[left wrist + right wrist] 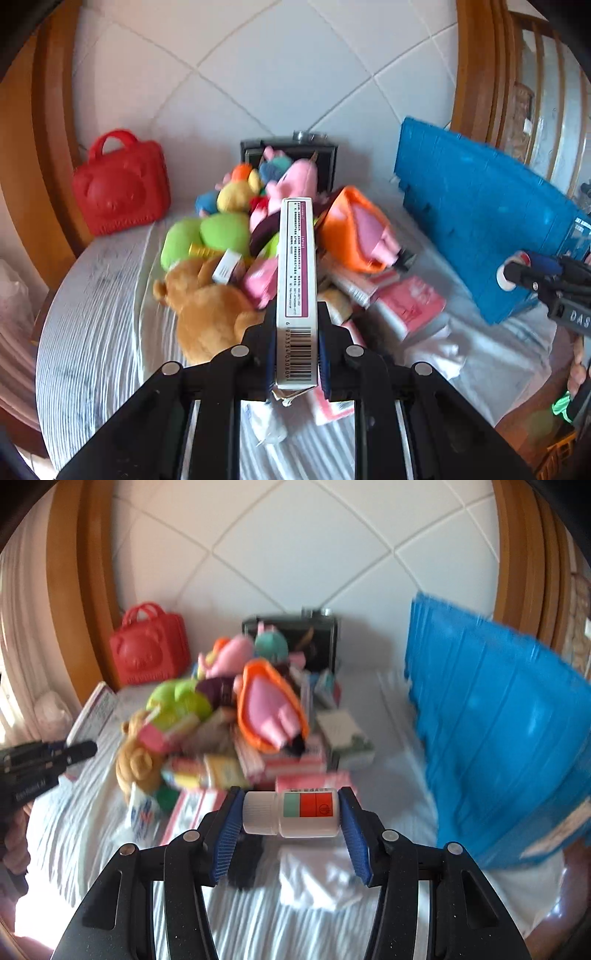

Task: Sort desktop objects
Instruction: 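Lift the pill bottle and medicine box and carry both over the blue crate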

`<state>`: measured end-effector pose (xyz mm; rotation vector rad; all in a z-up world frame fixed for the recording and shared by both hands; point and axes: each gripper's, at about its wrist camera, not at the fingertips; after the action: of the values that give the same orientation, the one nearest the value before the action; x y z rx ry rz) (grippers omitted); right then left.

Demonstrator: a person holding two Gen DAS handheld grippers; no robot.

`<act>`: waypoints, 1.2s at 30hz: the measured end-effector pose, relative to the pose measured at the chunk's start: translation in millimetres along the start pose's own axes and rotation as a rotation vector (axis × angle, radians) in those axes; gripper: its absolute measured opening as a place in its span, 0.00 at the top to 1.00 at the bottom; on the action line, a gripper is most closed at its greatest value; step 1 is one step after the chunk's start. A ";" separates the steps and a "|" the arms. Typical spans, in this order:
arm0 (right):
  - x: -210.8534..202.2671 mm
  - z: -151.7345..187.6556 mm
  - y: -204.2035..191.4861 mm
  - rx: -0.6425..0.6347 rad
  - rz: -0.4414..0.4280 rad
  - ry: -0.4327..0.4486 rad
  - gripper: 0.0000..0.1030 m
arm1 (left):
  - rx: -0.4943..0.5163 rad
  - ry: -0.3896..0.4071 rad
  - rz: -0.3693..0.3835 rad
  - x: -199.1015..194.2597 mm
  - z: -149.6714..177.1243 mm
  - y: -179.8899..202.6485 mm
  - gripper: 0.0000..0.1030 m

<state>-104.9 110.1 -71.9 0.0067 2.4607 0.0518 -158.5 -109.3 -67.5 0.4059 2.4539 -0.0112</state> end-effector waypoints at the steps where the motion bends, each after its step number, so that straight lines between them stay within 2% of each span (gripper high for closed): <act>1: -8.2 -11.9 5.6 -0.001 -0.001 0.032 0.51 | 0.004 0.017 0.008 -2.3 -6.3 7.1 0.83; 6: -42.1 -57.6 37.0 -0.013 0.044 0.159 0.51 | 0.043 0.119 0.052 -11.2 -47.7 57.9 0.83; 10: -65.3 -88.6 71.2 -0.017 0.106 0.236 0.51 | 0.063 0.180 0.116 -13.9 -85.7 109.8 0.83; 19: -95.3 -137.6 166.7 -0.008 0.234 0.366 0.51 | 0.148 0.239 0.222 12.7 -159.8 251.2 0.83; 24: -88.6 -163.4 235.0 0.022 0.309 0.369 0.51 | 0.184 0.202 0.252 51.4 -199.9 326.6 0.83; 29: -62.0 -188.9 305.8 0.076 0.370 0.335 0.51 | 0.183 0.115 0.268 105.0 -241.7 386.4 0.83; 34: -19.9 -202.7 370.0 0.159 0.381 0.267 0.51 | 0.175 0.018 0.242 166.7 -269.3 426.7 0.83; 36: 3.4 -204.2 390.1 0.202 0.359 0.223 0.51 | 0.169 -0.030 0.217 192.6 -275.8 438.3 0.83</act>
<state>-239.2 492.6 99.8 0.5572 2.6466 -0.0424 -339.6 392.7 75.5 0.7389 2.3748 -0.1322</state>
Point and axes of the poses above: each gripper's, at about its wrist camera, not at the fingertips, and x roughly the way its jaws point, y to its right, z to its underside, and after that the axes turned 4 degrees about z, right-handed
